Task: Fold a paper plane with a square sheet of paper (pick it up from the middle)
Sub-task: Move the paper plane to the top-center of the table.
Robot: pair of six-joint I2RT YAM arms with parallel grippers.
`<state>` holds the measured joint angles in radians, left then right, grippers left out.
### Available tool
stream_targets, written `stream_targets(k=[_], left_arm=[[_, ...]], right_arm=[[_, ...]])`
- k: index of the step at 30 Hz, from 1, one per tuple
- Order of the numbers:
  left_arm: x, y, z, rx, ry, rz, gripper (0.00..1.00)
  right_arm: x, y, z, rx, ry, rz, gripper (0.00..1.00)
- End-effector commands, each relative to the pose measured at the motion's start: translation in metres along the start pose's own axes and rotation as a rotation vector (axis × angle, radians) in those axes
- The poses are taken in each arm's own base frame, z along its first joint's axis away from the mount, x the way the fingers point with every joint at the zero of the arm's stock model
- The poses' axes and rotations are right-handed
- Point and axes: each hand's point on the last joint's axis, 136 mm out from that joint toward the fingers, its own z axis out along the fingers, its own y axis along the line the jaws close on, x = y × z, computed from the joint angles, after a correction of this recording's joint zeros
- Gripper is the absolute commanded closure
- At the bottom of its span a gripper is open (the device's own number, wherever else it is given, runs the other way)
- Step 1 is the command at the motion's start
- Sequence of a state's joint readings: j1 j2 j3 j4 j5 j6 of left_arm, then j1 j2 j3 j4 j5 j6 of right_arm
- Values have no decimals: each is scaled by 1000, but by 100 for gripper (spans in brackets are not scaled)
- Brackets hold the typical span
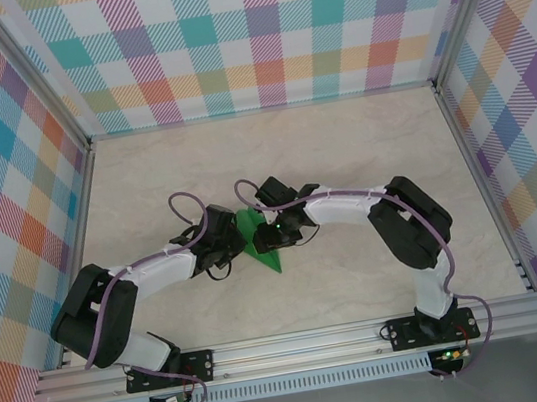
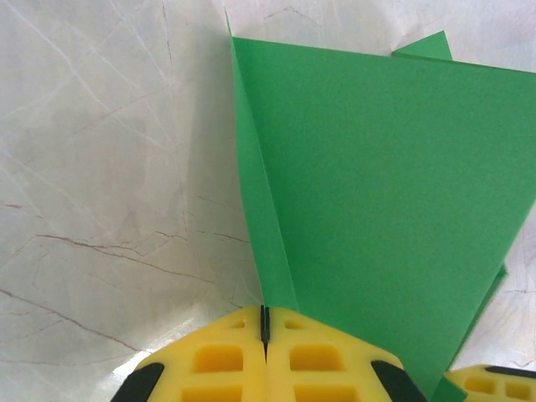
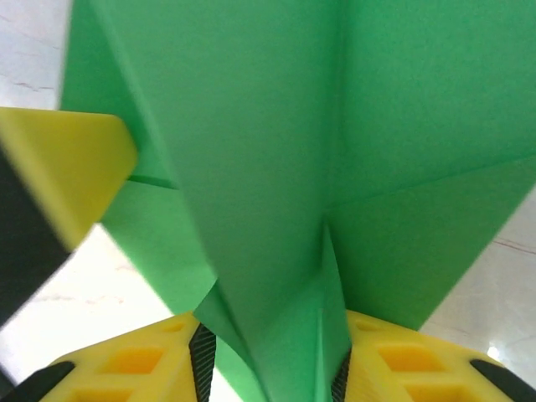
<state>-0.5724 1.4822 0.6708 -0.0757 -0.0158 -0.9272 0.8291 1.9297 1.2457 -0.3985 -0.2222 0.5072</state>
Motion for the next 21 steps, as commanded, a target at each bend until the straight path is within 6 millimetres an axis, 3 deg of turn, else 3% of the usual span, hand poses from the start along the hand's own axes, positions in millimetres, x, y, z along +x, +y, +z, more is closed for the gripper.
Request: stream_targets(k=[1, 12, 15, 21], left_arm=[[-9, -7, 0, 19, -13, -4, 100], [-11, -10, -3, 25, -17, 5, 91], [-14, -9, -8, 5, -30, 10, 82], [-27, 3, -23, -92, -79, 12, 51]], right_arm=[[2, -5, 5, 45, 17, -18, 58], [-1, -5, 11, 70, 20, -25, 58], [-1, -9, 11, 103, 16, -25, 61], [-8, -22, -2, 201, -35, -9, 83]])
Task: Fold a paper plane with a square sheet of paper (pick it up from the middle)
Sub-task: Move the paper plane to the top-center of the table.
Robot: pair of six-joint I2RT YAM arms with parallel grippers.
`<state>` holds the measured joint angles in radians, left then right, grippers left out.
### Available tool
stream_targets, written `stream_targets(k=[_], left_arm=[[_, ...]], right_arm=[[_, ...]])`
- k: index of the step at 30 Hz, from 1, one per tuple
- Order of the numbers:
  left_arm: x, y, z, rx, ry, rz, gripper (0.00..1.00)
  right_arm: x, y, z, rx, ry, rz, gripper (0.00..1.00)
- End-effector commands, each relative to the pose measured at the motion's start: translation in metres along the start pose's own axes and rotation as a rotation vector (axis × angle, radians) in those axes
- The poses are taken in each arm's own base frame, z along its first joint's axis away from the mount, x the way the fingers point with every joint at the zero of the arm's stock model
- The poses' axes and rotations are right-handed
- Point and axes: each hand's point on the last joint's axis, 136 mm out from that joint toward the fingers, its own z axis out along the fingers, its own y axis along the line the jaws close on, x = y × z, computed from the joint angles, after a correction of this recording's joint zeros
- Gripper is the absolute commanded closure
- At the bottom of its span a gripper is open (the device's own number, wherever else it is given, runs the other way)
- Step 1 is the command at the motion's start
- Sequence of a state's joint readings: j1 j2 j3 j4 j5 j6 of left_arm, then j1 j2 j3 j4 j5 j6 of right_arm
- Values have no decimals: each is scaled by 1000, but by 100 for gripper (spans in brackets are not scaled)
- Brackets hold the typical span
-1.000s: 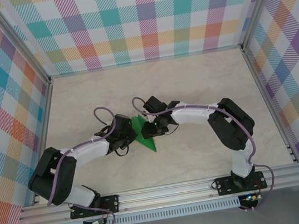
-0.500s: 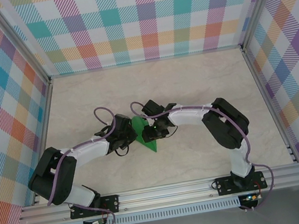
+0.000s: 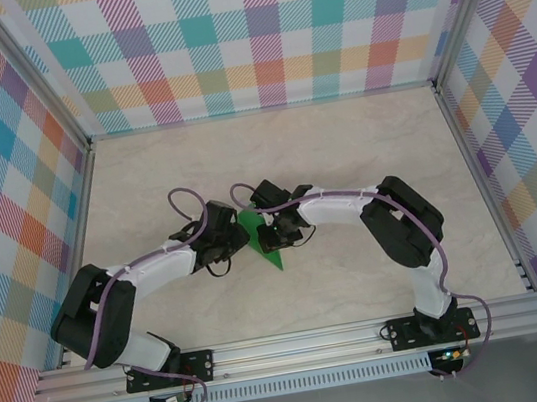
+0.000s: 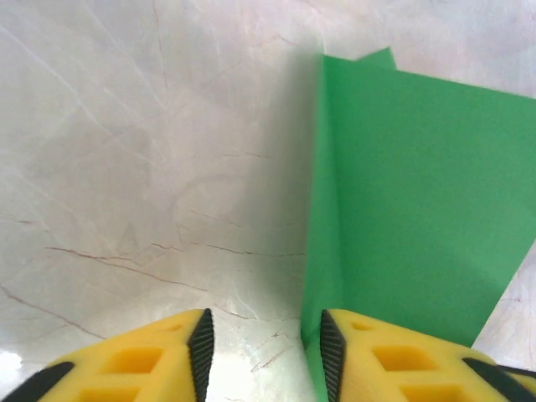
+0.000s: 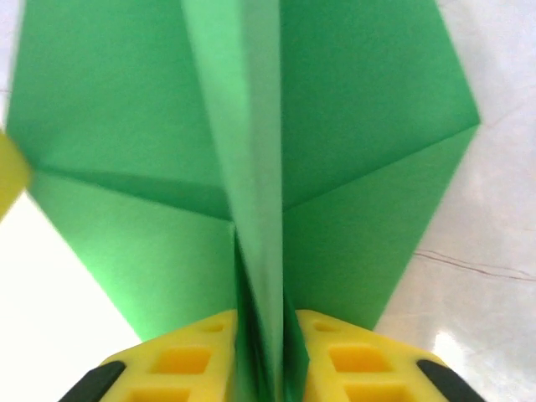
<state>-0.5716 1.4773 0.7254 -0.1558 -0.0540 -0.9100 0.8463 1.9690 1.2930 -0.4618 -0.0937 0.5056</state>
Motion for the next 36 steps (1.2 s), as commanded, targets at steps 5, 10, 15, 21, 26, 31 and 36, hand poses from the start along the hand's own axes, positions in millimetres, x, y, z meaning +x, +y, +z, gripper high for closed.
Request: stream_targets(k=[5, 10, 15, 21, 26, 31, 36], left_arm=[[-27, 23, -30, -166, -92, 2, 28], [-31, 31, -36, -206, -119, 5, 14], [-32, 32, -37, -213, -123, 5, 5], [-31, 35, -36, -225, -120, 7, 0], [-31, 36, -36, -235, -118, 9, 0], [-31, 37, -36, -243, -116, 11, 0], [-30, 38, -35, -250, -109, 12, 0]], right_arm=[[-11, -22, -27, 167, -92, 12, 89], [-15, -44, -39, 291, -142, 38, 89], [-13, -55, -30, 344, -129, 64, 88], [-10, -55, -17, 334, -104, 87, 86], [-4, -61, -9, 343, -94, 122, 85], [5, -72, 0, 367, -95, 162, 85], [13, -86, 8, 420, -102, 187, 87]])
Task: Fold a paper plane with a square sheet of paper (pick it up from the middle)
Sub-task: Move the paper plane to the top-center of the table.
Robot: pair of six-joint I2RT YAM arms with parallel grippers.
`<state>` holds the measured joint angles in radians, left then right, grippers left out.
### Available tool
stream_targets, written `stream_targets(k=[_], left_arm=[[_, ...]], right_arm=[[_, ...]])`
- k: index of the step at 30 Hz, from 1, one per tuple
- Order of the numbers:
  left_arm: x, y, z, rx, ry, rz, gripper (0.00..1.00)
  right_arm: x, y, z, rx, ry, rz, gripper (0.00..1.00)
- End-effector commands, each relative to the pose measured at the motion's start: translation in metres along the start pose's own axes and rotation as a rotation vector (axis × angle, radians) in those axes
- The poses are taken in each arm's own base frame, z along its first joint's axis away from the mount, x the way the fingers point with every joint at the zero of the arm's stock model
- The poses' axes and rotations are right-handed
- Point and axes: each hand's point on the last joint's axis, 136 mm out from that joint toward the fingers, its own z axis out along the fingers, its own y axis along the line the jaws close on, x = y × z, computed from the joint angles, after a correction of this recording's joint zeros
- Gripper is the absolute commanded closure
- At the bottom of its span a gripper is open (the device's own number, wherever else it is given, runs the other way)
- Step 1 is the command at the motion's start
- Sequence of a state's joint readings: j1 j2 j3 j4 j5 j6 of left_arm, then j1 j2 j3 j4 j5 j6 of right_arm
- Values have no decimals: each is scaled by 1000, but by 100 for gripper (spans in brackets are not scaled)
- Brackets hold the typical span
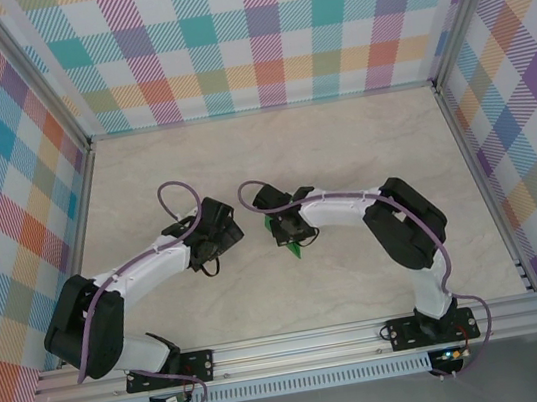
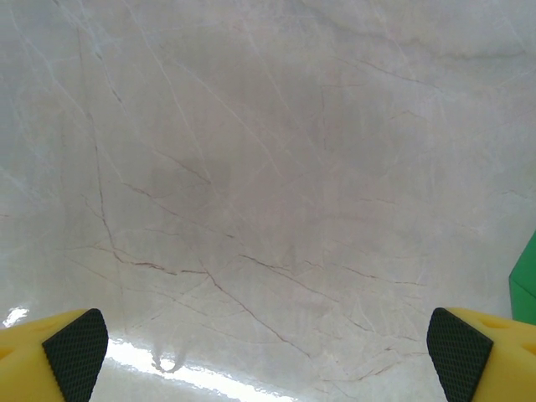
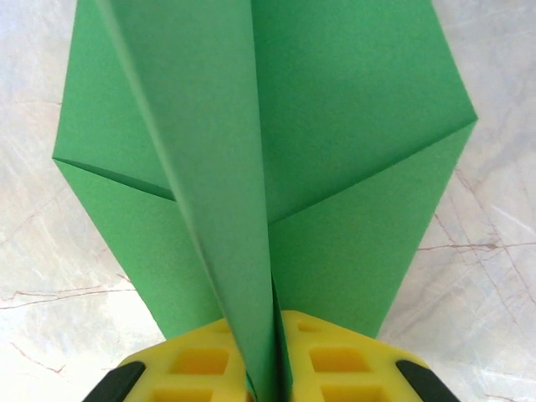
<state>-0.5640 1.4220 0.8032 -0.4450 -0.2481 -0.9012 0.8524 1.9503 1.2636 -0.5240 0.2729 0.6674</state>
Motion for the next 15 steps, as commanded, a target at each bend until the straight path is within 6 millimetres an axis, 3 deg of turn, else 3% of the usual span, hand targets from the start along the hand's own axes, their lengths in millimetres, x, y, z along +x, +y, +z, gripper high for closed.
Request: stream_targets(k=[1, 3, 8, 11, 15], left_arm=[[-11, 2, -4, -20, -20, -16, 0], [-11, 2, -4, -22, -18, -15, 0], [-13, 4, -5, -31, -19, -14, 0], [-14, 4, -6, -33, -19, -13, 0], [-16, 6, -7, -36, -22, -11, 0]], right_arm=[[22, -20, 24, 89, 45, 19, 88], [13, -16, 16, 81, 21, 13, 90], [-34, -2, -12, 31, -70, 10, 92], [-56, 1, -11, 7, -81, 25, 92], [-76, 5, 4, -22, -61, 38, 92]])
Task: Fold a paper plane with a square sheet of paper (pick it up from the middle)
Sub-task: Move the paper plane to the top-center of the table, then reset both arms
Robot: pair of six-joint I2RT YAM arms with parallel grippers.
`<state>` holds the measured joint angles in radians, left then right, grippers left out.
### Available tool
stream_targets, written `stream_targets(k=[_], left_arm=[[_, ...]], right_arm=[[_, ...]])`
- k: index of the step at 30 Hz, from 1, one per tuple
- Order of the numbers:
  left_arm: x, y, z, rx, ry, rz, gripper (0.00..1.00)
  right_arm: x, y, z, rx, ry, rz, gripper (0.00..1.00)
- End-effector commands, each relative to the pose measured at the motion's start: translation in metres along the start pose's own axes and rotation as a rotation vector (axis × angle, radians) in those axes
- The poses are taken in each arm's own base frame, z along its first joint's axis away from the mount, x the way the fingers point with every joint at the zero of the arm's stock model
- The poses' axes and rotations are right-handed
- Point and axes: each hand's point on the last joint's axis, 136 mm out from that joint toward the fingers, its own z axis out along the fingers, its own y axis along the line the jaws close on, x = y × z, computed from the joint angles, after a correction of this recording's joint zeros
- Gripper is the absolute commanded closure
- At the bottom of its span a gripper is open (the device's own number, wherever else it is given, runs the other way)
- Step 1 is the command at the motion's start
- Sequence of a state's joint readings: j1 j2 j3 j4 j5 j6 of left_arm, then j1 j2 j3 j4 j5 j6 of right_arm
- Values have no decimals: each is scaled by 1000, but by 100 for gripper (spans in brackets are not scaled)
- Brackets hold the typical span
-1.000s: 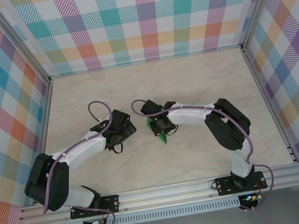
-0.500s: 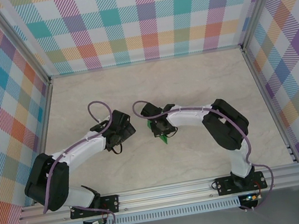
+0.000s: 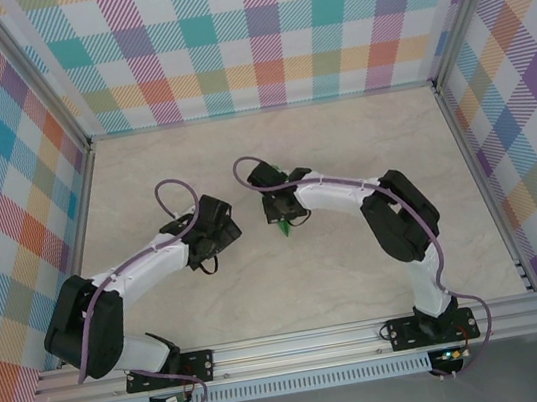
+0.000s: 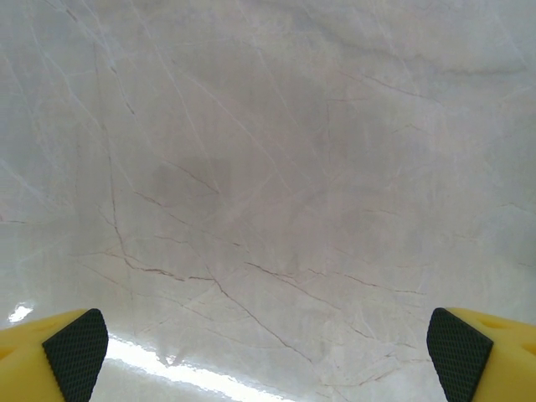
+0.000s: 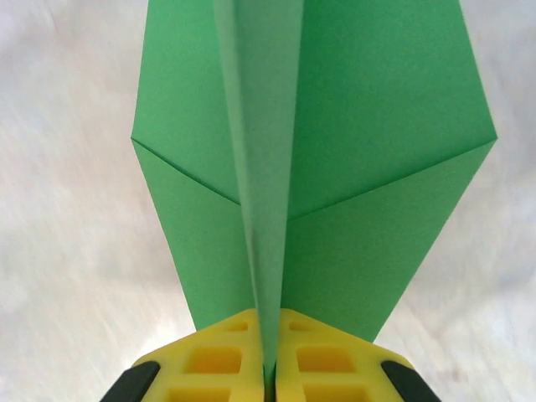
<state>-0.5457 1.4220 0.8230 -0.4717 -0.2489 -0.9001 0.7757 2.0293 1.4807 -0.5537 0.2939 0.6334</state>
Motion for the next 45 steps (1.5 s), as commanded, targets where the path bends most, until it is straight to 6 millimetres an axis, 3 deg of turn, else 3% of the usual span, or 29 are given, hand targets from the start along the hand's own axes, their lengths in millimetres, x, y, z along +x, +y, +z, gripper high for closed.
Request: stream_targets(k=[1, 7, 16, 19, 22, 27, 30, 33, 37, 38, 41, 45], left_arm=[[-10, 4, -5, -23, -21, 3, 0], [-11, 5, -6, -22, -23, 5, 0], [-11, 5, -7, -11, -24, -1, 0], [-16, 5, -11, -11, -37, 2, 0], [-27, 2, -17, -11, -57, 12, 0], [-57, 0, -36, -21, -123, 24, 0], [-81, 2, -51, -29, -179, 21, 0], [-107, 14, -68, -64, -245, 14, 0], [-137, 38, -87, -135, -339, 24, 0], [-143, 43, -89, -148, -352, 34, 0], [-152, 59, -91, -166, -396, 75, 0], [-158, 86, -85, -219, -474, 92, 0]], right_arm=[[-7, -2, 18, -1, 42, -14, 91], [-27, -2, 33, -12, 50, -13, 89], [-15, -13, 55, 54, 107, 2, 85], [-17, -13, 52, 57, 110, 11, 82], [-35, -4, 26, 25, 74, 8, 73], [-77, 13, -44, -85, -45, 27, 39], [-96, 11, -83, -138, -124, 48, 27], [-112, -8, -114, -122, -210, 38, 19], [-126, -56, -145, 26, -376, 0, 0], [-128, -70, -153, 59, -419, 0, 0], [-124, -120, -160, 147, -489, 30, 0], [-105, -196, -155, 298, -532, 108, 0]])
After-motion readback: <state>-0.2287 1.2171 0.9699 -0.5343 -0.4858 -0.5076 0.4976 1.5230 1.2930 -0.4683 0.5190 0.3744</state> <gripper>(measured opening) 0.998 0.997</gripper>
